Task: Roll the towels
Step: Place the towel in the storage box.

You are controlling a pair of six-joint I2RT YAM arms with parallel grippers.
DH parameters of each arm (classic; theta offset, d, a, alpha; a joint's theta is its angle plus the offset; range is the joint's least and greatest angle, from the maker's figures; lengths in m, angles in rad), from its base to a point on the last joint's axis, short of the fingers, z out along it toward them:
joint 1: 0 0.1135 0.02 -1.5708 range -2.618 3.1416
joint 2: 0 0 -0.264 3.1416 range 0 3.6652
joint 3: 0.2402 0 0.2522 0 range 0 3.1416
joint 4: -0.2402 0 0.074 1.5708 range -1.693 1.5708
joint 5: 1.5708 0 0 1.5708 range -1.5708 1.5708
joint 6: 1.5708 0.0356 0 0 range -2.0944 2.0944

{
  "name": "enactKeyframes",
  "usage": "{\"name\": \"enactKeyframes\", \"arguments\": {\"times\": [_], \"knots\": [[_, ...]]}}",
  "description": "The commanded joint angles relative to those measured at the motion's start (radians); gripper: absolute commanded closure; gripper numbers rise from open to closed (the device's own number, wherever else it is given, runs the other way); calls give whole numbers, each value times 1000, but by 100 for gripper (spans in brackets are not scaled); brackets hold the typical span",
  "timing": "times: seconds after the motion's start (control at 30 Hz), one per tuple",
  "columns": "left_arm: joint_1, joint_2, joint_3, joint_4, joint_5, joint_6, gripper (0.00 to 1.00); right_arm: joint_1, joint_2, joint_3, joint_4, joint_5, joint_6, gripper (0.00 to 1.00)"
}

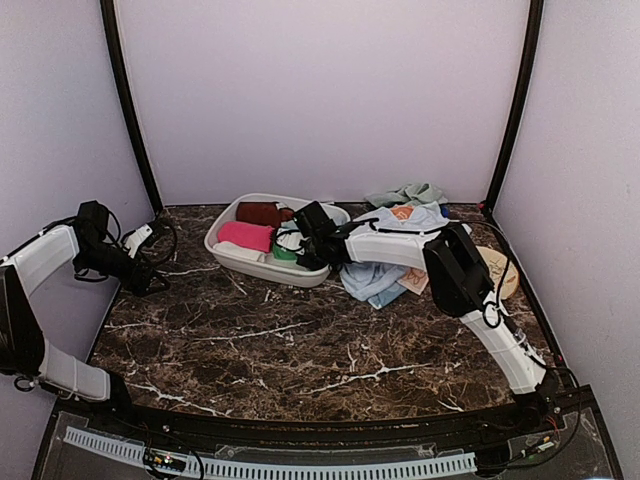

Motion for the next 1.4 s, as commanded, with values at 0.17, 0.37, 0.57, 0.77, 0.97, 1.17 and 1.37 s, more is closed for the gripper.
{"name": "enactKeyframes", "arguments": {"times": [0.17, 0.37, 0.57, 0.77, 0.97, 1.17, 1.37], "knots": [[7, -9, -15, -23, 2, 23, 18, -17, 111, 23, 70, 214, -114, 88], [10, -31, -21, -22, 4, 18, 15, 4, 45, -55, 194, 247, -118, 48], [12, -66, -23, 9, -9, -18, 6, 21, -50, -87, 196, 239, -82, 0], [13, -128, 10, 43, -62, -97, 1, 23, -181, -230, 287, 261, -79, 0], [13, -202, -5, 98, -189, -156, 1, 18, -273, -293, 305, 318, -37, 0], [13, -159, 29, 21, -187, -116, 1, 20, -373, -384, 321, 345, 16, 0], [13, -135, 52, 22, -169, -160, 1, 4, -480, -569, 538, 524, 11, 0]]}}
